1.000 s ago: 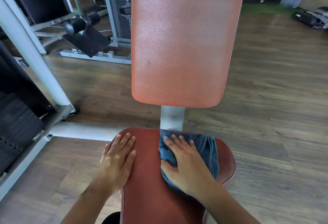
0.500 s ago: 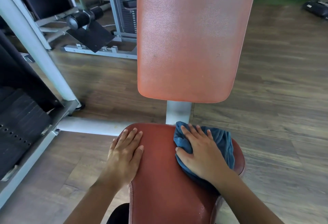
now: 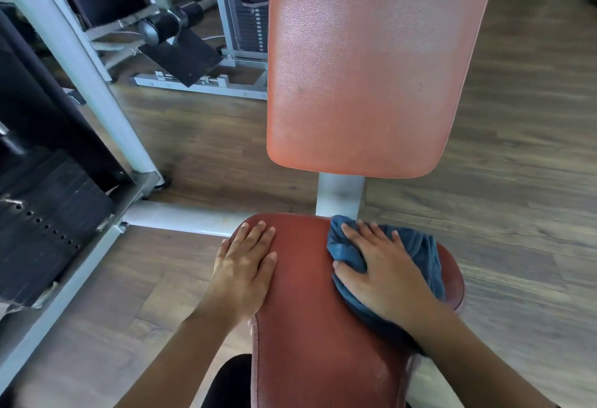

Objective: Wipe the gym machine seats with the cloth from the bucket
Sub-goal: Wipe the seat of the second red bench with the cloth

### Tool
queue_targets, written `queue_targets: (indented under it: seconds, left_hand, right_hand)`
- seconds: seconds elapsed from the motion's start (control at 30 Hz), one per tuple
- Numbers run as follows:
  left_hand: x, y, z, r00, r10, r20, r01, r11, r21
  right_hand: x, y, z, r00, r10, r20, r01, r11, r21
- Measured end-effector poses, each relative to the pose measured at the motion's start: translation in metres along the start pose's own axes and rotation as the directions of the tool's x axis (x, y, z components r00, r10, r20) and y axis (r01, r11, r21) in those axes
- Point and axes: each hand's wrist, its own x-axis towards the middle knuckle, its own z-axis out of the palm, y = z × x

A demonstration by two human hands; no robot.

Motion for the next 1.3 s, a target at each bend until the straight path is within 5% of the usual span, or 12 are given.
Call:
queue_targets:
  seconds: [0.3,0.43,0.57,0.8,1.1,1.3]
  left_hand:
    - [0.001,-0.004,0.003,0.999,0.013,-0.035,-0.014,1.0,-0.021]
    - [0.001,-0.004,0.003,0.999,0.021,-0.045,-0.022,0.999,-0.029]
    - [0.002,-0.003,0.003,0.999,0.018,-0.029,-0.018,1.0,-0.006]
    - [0.002,-0.004,0.003,1.0,0.007,-0.017,-0.007,1.0,-0.014]
    - [0.002,0.0,0.0,1.0,-0.012,0.002,0.012,1.0,-0.008]
    - [0.002,0.0,0.0,1.0,-0.023,0.012,0.023,1.0,0.0]
  right_hand:
    - [-0.045,-0.04,0.004,0.985,-0.167,0.046,0.163,0.984,0.073]
    - [-0.048,-0.013,-0.007,0.995,-0.088,0.042,0.081,0.987,0.14]
    - [0.001,0.001,-0.005,1.0,0.023,-0.018,-0.023,1.0,-0.004]
    - [-0.03,-0.036,0.005,0.989,-0.141,0.031,0.138,0.987,0.076]
    - [0.001,0.0,-0.005,1.0,0.017,0.006,-0.017,0.998,0.055]
    - [-0.009,-0.038,0.008,0.99,-0.129,0.048,0.126,0.99,0.063]
